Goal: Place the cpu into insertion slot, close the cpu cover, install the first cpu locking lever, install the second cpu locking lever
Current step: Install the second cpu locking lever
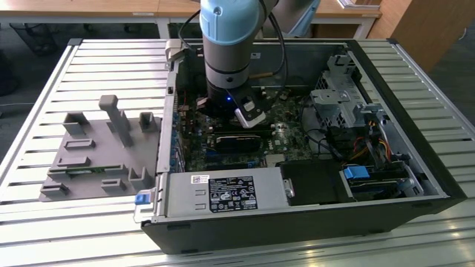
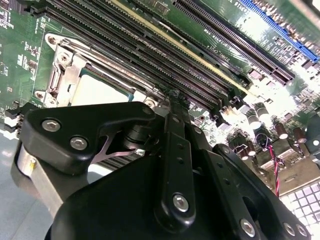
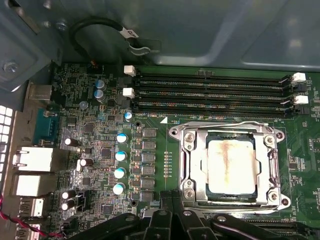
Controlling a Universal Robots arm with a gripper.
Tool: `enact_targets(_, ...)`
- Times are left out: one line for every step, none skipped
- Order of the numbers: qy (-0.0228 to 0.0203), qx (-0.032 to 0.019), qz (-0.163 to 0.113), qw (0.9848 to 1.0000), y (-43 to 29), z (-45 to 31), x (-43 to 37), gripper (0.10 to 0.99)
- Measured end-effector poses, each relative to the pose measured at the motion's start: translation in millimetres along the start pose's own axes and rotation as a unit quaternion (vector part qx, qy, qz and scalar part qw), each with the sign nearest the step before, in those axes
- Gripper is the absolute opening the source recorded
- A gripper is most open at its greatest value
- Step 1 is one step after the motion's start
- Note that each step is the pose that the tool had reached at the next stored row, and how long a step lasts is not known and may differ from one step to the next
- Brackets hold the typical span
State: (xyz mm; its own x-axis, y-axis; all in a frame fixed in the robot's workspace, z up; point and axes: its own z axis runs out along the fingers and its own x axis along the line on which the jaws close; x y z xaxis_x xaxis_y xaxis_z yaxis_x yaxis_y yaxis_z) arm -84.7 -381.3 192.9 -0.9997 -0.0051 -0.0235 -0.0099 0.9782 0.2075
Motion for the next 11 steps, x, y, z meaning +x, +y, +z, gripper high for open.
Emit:
enact_targets(0.0, 0.0, 0.0, 1.0, -0.5, -0.1, 0.0, 0.106)
enact_targets(0.0, 0.0, 0.0, 1.0, -0.9, -0.2, 0.0, 0.106)
enact_targets(0.0, 0.0, 0.0, 1.0, -1.4, -0.3, -0.1, 0.106)
enact_targets(0.0, 0.0, 0.0, 1.0, -2.0, -0.4, -0.1, 0.106)
enact_targets(0.0, 0.0, 0.0, 1.0, -2.5, -0.5, 0.0, 0.106)
enact_targets(0.0, 0.0, 0.0, 1.0, -2.9, -0.6, 0.0, 0.106)
enact_targets(0.0, 0.0, 0.0, 1.0, -3.4, -0.7, 0.0, 0.106)
enact_targets(0.0, 0.0, 0.0, 1.0, -3.7, -0.8, 0.0, 0.106)
enact_targets(0.0, 0.0001, 0.0, 1.0, -3.8, -0.9, 0.0, 0.106)
enact_targets(0.0, 0.0001, 0.0, 1.0, -3.9, -0.9, 0.0, 0.106)
enact_targets(0.0, 0.0001, 0.0, 1.0, -3.9, -0.9, 0.0, 0.106)
